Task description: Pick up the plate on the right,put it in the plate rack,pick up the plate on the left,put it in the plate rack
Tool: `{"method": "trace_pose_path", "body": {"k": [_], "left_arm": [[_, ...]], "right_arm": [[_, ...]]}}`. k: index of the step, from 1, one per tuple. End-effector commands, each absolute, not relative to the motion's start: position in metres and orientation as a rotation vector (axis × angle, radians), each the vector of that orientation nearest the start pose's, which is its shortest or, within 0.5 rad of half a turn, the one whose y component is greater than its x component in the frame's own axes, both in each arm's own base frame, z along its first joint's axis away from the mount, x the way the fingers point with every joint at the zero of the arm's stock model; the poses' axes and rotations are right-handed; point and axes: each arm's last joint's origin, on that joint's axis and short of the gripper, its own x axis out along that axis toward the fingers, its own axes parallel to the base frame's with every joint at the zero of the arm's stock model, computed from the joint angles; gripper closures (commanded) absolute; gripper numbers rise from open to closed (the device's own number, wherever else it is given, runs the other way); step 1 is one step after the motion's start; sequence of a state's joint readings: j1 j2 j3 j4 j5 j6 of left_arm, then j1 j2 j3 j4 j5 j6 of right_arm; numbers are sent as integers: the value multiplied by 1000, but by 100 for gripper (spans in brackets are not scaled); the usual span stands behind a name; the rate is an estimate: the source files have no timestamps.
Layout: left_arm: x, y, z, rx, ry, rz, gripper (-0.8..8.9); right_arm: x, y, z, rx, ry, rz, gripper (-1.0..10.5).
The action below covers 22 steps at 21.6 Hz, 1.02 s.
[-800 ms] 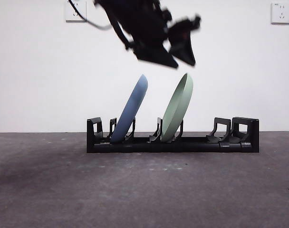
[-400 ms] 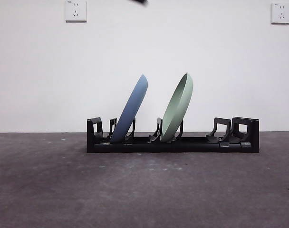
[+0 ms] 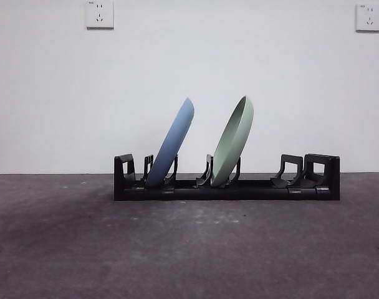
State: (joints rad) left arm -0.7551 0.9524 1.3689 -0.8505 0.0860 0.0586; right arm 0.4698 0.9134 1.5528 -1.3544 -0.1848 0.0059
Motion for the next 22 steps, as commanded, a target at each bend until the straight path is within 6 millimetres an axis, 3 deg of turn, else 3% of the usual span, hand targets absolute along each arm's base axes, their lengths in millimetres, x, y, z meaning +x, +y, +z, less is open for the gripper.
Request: {"method": "trace_pose_path", "body": {"k": [1,4,7,14,22], "left_arm": [[102,-100,433,190,408,-840,593],[97,-95,431,200,435,-839,602],[98,-96,429,208,455,-839,828],[100,-98,428,215,466,-838,818],[100,-98,427,217,472,-838,817]], "right_arm": [[84,49,430,-116,793,628,684],[87,51,421,-125,828,627,736],[88,51,418,-148,833,636,962],[89,51,418,-75,859,599,945],[97,53,416,-117,871,514,945]]}}
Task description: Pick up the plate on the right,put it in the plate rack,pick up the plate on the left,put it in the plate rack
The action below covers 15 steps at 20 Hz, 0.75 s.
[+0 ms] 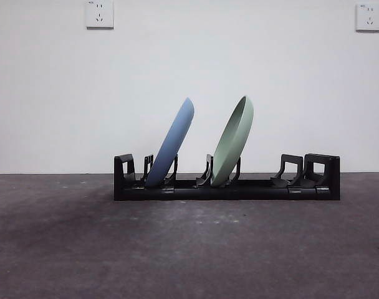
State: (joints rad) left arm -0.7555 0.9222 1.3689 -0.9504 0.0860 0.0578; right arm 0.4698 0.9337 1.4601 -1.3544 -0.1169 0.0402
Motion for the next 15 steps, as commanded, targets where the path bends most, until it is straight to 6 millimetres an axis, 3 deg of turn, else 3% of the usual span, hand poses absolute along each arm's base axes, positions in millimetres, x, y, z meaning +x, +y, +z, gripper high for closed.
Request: {"method": "trace_pose_path", "body": {"k": [1,6,9,12,15], "left_arm": [[101,-99,427,218,475,-838,817],[106,-103,426,254,461,-822,817],[113,-101,432,267,382,-713,817],[123,-82,443,299,246,-607,817],[122,-53,447,268,145,-616,817]], "right_arm": [[99,53,415,-123,874,500,945],[110,57,412,-156,901,442,945],[118,61,408,-165,930,435,945],[128,66,404,-173,965,431,945],[136,70,400,-182,995,425,945]]}}
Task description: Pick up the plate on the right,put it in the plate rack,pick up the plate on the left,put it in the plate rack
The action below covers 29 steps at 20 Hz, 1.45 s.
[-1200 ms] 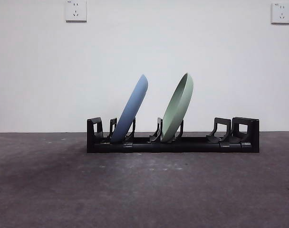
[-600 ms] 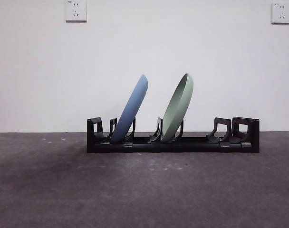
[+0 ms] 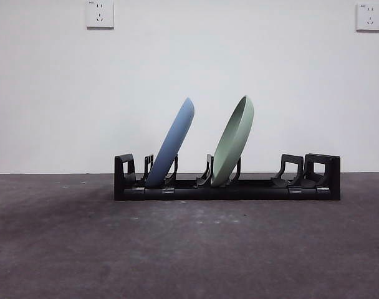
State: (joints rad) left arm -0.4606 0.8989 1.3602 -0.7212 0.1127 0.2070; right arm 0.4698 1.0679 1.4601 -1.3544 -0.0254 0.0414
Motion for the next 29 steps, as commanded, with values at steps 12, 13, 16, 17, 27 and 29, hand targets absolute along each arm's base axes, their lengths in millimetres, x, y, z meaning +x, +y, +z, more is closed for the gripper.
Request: {"method": "trace_pose_path", "body": {"k": [12,13,16,17,27,29], "left_arm": [[95,-7,284,246,43,-305,817],[95,-7,269,237,51,-302,817],[93,-6,230,198,102,-254,817],[93,-5,220,187,116,-233,817],[92,-2,160,88,178,-117,817],[94,-2,151,59,202,-116,817]], "right_arm": [[153,78,391,-207,1051,398,945],[153,78,391,-208,1052,398,945],[153,78,391,-207,1051,398,945],[153,78,391,-208,1051,398,945],[153,78,391,-207,1051,399,945],[153,78,391,-208,1051,398,945]]}}
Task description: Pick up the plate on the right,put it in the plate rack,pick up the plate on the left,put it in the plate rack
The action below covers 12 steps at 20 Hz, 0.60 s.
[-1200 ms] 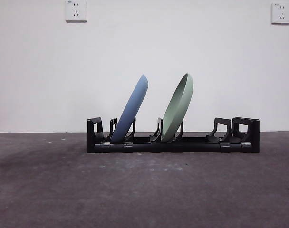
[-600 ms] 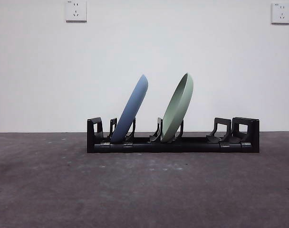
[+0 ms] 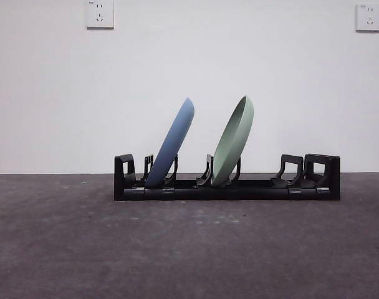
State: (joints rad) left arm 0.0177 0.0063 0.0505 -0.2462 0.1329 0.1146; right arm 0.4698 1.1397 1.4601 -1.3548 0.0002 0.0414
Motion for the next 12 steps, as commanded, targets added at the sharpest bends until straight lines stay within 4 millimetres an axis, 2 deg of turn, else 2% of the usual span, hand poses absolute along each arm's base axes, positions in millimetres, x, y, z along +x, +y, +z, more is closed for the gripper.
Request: {"method": "trace_pose_path", "body": {"k": [1,12], "left_arm": [[94,-2,151,57,196,-114,817],[95,-2,151,38,203,-120,817]], "right_arm": [[153,78,391,-208,1051,398,945],[165,84,400,-168,891,415,945]]}}
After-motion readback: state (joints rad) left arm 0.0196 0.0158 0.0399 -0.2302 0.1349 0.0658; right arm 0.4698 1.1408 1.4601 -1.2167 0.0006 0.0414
